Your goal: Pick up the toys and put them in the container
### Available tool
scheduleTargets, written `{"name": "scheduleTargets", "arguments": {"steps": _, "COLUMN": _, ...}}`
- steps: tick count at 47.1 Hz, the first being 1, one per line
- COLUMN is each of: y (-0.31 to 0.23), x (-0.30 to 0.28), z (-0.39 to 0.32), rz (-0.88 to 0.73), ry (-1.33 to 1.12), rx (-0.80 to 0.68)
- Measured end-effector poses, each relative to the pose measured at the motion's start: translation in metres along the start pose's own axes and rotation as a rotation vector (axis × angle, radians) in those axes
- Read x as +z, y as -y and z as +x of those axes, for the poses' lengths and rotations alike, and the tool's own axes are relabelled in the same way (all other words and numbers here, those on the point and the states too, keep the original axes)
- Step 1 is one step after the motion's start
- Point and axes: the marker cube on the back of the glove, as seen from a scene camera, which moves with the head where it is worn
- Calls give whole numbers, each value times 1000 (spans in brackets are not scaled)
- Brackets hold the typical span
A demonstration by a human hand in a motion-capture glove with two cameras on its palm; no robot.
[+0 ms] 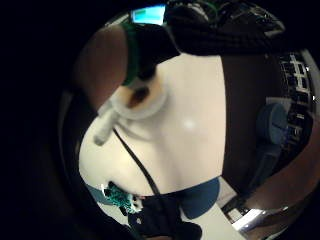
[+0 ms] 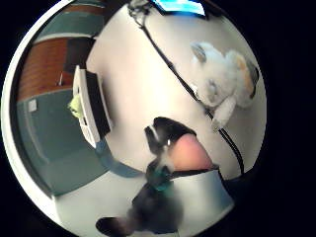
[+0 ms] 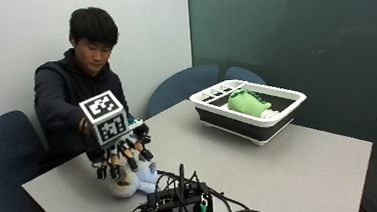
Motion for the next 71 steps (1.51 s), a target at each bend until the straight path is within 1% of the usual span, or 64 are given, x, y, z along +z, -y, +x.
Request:
{"name": "scheduleTargets", "arguments": {"steps": 3, "y": 7, "x": 22, "z": 6, "rz": -45, "ry": -17, "rx": 10}}
{"name": "scheduleTargets", "arguments": {"steps": 5, "y": 13, "x": 34, "z": 9, "rz": -36, "ry": -46, "rx": 15}}
{"name": "scheduleTargets", "arguments": {"steps": 9, "y": 24, "x": 48, "z": 13, "rz": 97, "ry": -110, "rx": 17}}
{"name": "scheduleTargets", "arguments": {"steps": 12, "y": 31, "x": 54, "z": 15, "rz": 187, "ry": -96, "rx": -11}}
{"name": "scheduleTargets", "arguments": {"steps": 18, "y": 41, "x": 60, "z": 20, "rz": 222, "ry": -26, "rx": -95}}
{"name": "scheduleTargets", "arguments": {"steps": 23, "y": 46, "x": 60, "z": 22, "rz": 260, "ry": -12, "rx": -152}}
{"name": "scheduleTargets", "arguments": {"steps": 29, "y": 52, "x": 59, "z": 23, "rz": 351, "ry": -9, "rx": -210}}
{"name": "scheduleTargets", "arguments": {"steps": 38, "y": 50, "x": 51, "z": 18, "rz": 457, "ry": -112, "rx": -254}}
{"name": "scheduleTargets", "arguments": {"steps": 42, "y": 42, "x": 38, "z": 10, "rz": 487, "ry": -150, "rx": -268}}
{"name": "scheduleTargets", "arguments": {"steps": 47, "y": 29, "x": 7, "z": -6, "rz": 503, "ry": -143, "rx": -324}}
{"name": "scheduleTargets", "arguments": {"steps": 51, "y": 11, "x": -18, "z": -33, "rz": 515, "ry": -87, "rx": -372}}
{"name": "scheduleTargets", "arguments": {"steps": 58, "y": -22, "x": -72, "z": -117, "rz": 583, "ry": 25, "rx": -508}}
{"name": "scheduleTargets", "arguments": {"steps": 61, "y": -19, "x": -94, "z": -154, "rz": 586, "ry": 88, "rx": -570}}
{"name": "scheduleTargets", "arguments": {"steps": 68, "y": 6, "x": -134, "z": -245, "rz": 484, "ry": 301, "rx": -683}}
{"name": "scheduleTargets", "arguments": {"steps": 71, "y": 2, "x": -128, "z": -296, "rz": 486, "ry": 308, "rx": -729}}
